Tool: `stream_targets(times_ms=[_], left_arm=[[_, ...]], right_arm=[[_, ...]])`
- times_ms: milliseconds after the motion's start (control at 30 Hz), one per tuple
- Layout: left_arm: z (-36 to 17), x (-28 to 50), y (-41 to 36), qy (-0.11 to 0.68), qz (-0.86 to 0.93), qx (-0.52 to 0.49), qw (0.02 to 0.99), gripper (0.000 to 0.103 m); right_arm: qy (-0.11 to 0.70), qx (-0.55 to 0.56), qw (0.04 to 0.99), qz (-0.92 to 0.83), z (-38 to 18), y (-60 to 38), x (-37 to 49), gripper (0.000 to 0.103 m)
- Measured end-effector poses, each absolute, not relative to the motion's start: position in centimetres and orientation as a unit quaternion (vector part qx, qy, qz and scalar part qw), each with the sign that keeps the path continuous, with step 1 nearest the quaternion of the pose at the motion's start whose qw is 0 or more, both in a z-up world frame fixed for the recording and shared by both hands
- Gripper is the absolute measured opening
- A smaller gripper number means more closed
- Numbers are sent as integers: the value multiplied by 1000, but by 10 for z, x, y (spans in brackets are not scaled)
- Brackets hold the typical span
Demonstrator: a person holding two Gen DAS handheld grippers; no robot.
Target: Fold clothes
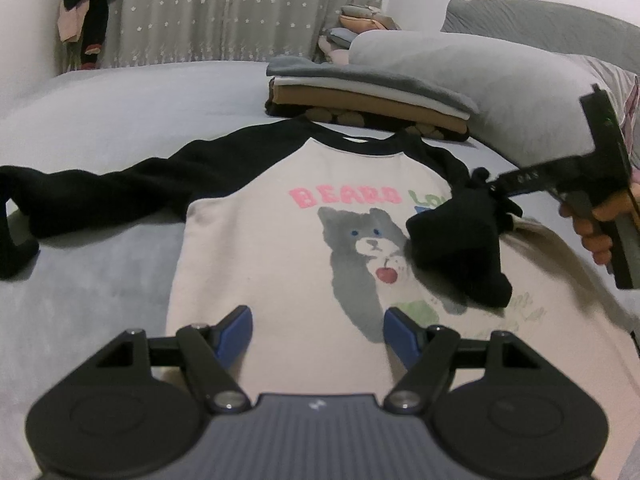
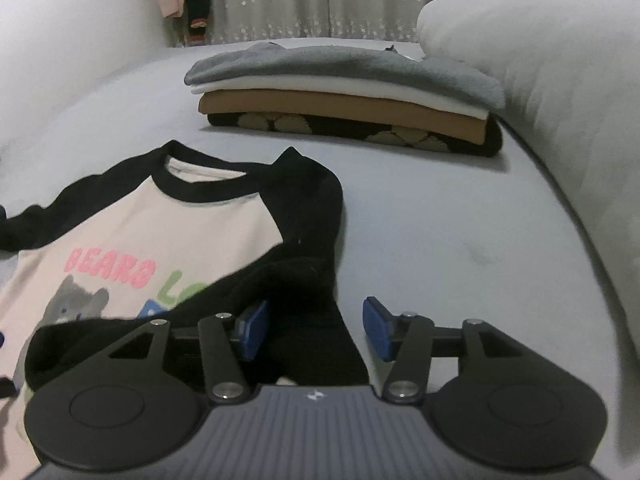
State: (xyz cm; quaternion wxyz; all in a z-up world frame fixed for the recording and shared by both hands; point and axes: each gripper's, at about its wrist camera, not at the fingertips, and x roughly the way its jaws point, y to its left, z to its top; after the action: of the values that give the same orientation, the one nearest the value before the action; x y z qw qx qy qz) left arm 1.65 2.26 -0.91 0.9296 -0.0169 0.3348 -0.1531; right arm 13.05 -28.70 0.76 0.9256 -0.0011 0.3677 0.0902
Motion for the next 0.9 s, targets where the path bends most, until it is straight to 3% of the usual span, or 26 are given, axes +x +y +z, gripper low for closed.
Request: stream_targets(times_ms=[200, 233, 367, 500, 900], left_arm=[[-10, 17, 22, 334, -154, -14, 930, 75], [-10, 17, 23, 334, -154, -14, 930, 75], [-9, 17, 23, 335, -154, -16, 929, 75], [-8, 17, 25, 336, -154, -20, 929, 75], [-4, 18, 26, 343, -156, -38, 926, 74]], right_arm=[[364, 13, 925, 108, 3, -282, 144, 53], [363, 11, 925, 109, 4, -280, 143, 43], [348, -39, 932, 98, 8, -262, 132, 25], [338, -75, 936, 72, 18, -257, 119, 14], [266, -112, 957, -37, 98, -298, 67, 10]])
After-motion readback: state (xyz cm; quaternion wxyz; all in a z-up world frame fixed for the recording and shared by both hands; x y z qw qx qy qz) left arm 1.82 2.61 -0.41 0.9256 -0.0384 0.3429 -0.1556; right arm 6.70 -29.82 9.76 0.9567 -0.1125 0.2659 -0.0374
